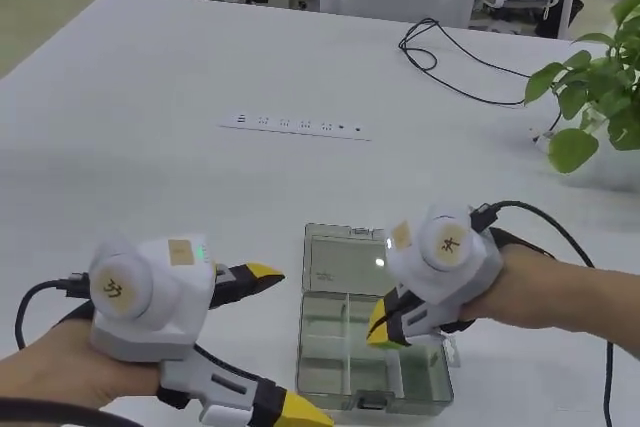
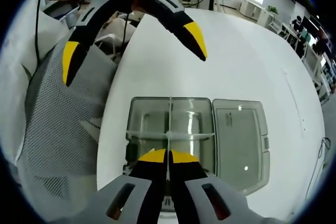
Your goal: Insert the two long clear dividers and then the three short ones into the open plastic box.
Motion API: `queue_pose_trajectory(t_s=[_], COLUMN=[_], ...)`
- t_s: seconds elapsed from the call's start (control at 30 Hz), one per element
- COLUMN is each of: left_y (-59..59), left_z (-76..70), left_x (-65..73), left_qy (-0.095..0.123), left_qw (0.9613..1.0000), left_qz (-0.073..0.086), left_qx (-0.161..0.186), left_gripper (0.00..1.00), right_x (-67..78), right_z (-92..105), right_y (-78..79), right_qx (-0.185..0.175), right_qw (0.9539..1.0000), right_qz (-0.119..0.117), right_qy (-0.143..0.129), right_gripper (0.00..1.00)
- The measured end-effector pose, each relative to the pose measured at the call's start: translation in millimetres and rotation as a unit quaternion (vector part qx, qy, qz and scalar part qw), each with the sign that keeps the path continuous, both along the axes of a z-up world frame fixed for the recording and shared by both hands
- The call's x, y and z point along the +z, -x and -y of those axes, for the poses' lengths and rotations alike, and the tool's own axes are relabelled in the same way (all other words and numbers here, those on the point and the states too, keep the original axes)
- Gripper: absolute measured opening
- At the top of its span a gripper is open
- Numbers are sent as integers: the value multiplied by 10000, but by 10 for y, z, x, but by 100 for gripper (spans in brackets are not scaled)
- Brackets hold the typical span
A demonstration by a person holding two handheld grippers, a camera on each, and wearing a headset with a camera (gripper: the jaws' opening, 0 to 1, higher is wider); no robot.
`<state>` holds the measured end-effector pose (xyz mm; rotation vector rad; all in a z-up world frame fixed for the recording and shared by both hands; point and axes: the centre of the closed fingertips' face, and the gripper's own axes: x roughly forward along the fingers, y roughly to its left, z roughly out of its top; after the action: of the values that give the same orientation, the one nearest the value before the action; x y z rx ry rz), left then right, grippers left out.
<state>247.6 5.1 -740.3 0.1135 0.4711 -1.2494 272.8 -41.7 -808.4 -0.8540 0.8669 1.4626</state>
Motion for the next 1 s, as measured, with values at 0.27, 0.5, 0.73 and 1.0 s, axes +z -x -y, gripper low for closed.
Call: queue_pose_trajectory(t_s=[0.27,0.5,0.73,1.0], left_y=[4,7,15,3], left_z=[2,-6,-23,-49], left_x=[2,-7,-15,-8], left_qy=[7,-14,-35,-33], left_qw=[10000,10000,10000,10000], left_qz=[0,2,-12,-8], left_qx=[-2,-6,-1,34], left_gripper=[100,100,100,100], right_x=[-73,-70,108,414], right_z=[12,17,7,176], right_y=[-1,-1,-58,-139], right_qx=[126,63,-441,-848], right_qw=[9997,9998,9986,9938], right_qz=[60,45,-91,-180], right_qy=[219,202,-267,-696], right_gripper=[3,3,7,17])
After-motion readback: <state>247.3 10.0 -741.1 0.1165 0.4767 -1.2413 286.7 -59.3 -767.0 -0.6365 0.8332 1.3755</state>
